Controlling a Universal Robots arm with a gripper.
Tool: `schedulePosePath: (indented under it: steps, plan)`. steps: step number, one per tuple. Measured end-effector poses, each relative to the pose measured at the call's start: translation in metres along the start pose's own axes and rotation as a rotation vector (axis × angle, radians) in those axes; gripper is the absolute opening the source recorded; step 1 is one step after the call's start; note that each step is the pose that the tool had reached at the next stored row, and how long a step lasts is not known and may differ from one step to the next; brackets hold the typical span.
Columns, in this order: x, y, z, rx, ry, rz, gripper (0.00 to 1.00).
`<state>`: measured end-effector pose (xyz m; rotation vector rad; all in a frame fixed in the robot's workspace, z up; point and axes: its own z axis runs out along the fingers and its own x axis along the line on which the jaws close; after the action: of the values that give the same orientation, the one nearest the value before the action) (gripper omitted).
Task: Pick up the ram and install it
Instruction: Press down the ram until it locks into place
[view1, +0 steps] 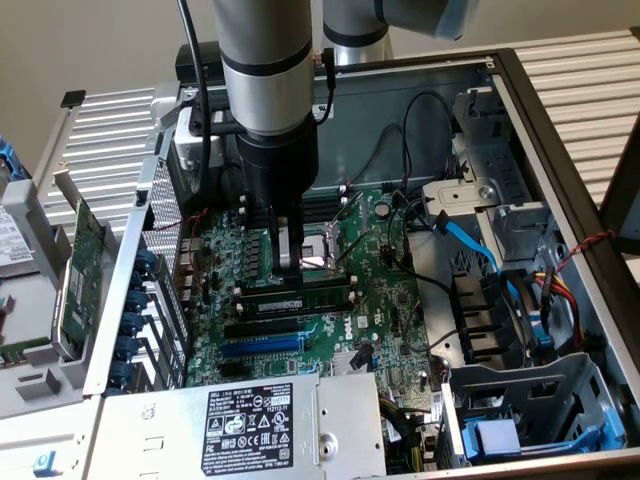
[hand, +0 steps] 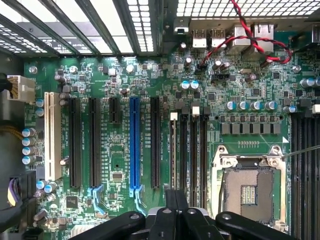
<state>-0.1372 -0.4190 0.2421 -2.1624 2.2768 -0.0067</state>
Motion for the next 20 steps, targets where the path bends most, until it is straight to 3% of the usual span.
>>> schedulePosePath:
  steps: [5,13,20]
  plan:
    - [0.0000,-0.0001,-0.0062,0.0001,-0.0001,0.000,0.11]
    - [0.0000,-0.0001,-0.0064,0.0001,-0.0004,0.001,0.11]
    - [0.0000,0.0000,-0.0064,-0.0002,0.0000,0.091,0.11]
